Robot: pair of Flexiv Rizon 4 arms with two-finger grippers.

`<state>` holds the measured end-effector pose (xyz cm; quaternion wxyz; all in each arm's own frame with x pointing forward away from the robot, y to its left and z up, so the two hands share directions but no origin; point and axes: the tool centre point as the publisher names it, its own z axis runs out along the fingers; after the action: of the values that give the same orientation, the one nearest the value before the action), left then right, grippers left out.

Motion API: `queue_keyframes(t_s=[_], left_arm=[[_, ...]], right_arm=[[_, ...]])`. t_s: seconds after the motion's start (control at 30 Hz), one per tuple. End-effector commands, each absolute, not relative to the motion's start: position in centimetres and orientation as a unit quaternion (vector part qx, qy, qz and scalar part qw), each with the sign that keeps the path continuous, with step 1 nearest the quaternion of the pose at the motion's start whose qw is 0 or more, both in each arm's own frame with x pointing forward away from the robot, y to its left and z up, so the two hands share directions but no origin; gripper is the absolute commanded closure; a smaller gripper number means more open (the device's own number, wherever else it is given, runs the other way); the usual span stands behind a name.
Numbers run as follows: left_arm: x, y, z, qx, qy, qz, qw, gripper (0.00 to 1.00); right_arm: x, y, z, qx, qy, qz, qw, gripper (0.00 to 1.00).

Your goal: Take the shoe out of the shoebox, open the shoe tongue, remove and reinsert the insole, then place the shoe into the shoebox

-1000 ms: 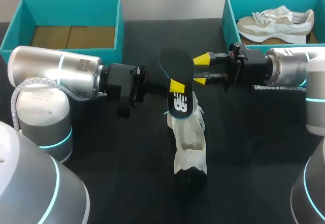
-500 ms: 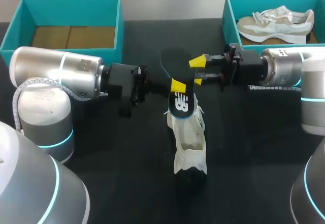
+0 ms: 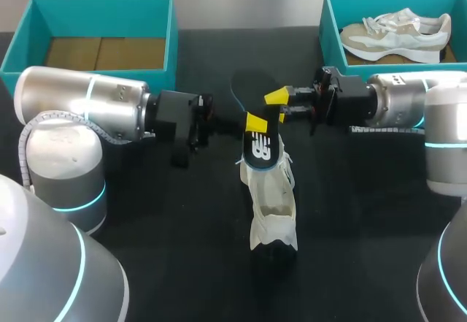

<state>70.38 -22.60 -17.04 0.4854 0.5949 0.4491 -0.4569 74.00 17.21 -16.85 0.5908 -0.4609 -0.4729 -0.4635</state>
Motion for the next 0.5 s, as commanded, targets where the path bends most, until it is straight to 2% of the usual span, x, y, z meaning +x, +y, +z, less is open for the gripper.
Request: queue_keyframes(t_s=[0.03, 0.37, 0.5], left_arm=[[70.43, -22.71, -17.12, 0.595, 0.448, -0.457, 0.486, 1.0], [70.43, -22.71, -17.12, 0.595, 0.448, -0.457, 0.486, 1.0], [70.43, -22.71, -17.12, 0.595, 0.448, -0.457, 0.486, 1.0]], right_arm=[[73.67, 17.18, -16.88, -0.464, -0.471, -0.467, 0.588, 0.79], [72.87, 17.65, -16.52, -0.469, -0.454, -0.477, 0.589, 0.82], [72.73, 17.94, -16.27, -0.472, -0.446, -0.48, 0.59, 0.87]])
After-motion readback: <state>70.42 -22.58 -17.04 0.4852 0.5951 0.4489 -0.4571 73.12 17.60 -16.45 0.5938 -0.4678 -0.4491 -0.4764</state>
